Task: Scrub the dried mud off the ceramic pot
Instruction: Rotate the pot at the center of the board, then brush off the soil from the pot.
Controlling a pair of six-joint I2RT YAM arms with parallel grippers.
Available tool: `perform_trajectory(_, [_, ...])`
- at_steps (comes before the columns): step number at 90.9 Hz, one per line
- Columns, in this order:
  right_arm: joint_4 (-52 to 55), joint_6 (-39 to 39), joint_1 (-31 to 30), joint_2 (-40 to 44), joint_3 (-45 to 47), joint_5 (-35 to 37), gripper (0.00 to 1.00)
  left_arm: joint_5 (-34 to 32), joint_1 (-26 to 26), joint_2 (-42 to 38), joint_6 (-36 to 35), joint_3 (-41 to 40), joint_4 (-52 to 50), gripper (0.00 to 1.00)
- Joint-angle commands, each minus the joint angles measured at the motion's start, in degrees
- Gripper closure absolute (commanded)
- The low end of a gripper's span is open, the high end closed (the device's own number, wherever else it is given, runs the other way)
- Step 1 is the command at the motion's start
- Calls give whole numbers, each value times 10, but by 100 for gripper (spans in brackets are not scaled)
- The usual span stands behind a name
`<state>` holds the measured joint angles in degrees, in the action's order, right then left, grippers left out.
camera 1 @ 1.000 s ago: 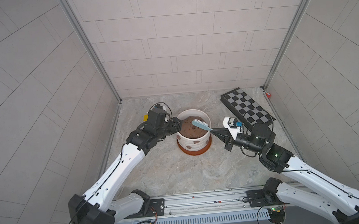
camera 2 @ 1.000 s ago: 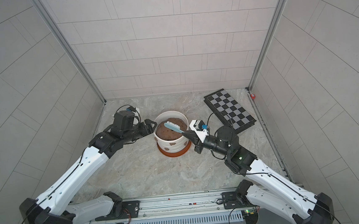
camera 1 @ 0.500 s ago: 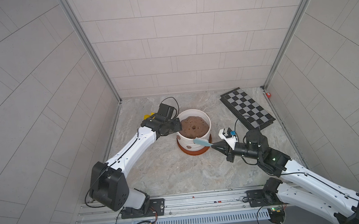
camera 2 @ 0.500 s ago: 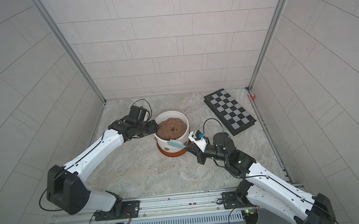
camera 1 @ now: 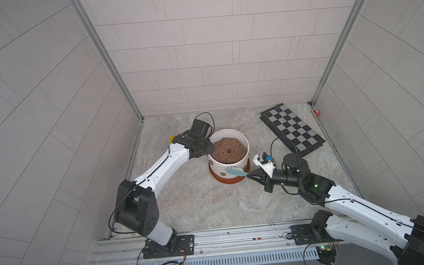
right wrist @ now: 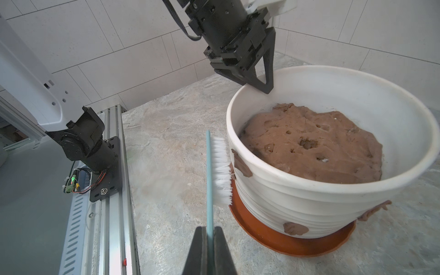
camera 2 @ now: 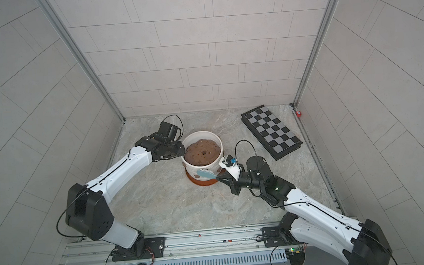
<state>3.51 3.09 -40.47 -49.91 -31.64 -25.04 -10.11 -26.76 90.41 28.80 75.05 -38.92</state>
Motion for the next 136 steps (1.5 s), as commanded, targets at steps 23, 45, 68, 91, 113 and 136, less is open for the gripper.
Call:
perform_trajectory(23, [-3,9,8,4,10,35,100,-24,-13,14,-13,25,-31,83])
perform_trajectory(45, [5,17,27,2,20,51,100,-20,-15,14,-17,26,-32,95])
perform_trajectory(68, [-11,14,26,-13,32,-4,100,-13,-18,16,-18,32,-33,97])
perform_trajectory(91, [-27,30,27,-34,49,31,100,-4,-21,17,-20,31,-32,100])
perform_trajectory(113, [-67,31,21,-70,45,-21,100,3,-24,20,-22,32,-31,100])
perform_trajectory(136, [-35,0,-22,-84,42,-76,100,5,-25,24,-27,35,-28,100])
